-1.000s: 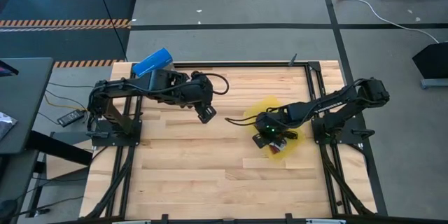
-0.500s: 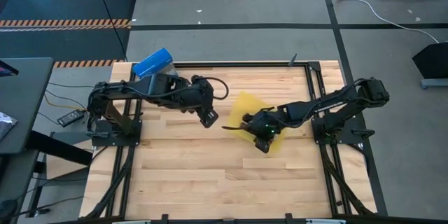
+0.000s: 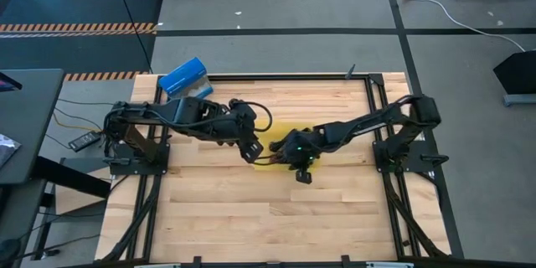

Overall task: Pick and place USB-C Cables
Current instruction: Move the yellow bin to the center of the table

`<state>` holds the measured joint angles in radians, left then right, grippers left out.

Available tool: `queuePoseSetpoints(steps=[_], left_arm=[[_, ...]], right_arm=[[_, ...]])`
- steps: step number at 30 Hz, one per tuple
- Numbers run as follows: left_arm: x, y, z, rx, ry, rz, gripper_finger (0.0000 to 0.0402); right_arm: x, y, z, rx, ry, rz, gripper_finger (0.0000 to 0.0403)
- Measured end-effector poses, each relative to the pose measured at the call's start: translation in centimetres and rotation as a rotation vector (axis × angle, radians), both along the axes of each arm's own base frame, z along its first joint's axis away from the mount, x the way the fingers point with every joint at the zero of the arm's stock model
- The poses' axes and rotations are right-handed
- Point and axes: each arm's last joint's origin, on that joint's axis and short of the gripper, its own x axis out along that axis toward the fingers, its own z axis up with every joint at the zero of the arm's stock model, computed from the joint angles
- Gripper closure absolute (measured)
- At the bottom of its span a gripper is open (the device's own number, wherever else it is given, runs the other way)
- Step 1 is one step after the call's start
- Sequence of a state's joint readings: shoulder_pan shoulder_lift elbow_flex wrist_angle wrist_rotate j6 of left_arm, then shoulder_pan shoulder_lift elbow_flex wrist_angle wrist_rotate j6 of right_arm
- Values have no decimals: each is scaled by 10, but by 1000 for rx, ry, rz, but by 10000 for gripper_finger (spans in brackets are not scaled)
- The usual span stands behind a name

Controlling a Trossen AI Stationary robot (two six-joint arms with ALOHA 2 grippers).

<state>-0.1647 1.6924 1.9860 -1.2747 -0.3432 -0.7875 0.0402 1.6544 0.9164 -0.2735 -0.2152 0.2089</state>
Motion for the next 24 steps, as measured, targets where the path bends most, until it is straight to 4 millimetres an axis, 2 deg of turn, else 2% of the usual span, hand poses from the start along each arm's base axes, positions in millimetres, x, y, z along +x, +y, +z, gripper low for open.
queuePoseSetpoints(steps=[9,14,18,24], left_arm=[[-2,-12,0,-37,-15,14,225],[-4,-20,0,-42,-15,-5,225],[-4,-22,0,-43,-17,-2,225],[-4,-22,0,-40,-17,0,225]], right_arm=[[54,-2,-5,-26,-13,42,400],[75,-6,-5,-29,-12,58,400],[82,-8,-7,-27,18,57,400],[79,-14,-7,-35,48,58,399]])
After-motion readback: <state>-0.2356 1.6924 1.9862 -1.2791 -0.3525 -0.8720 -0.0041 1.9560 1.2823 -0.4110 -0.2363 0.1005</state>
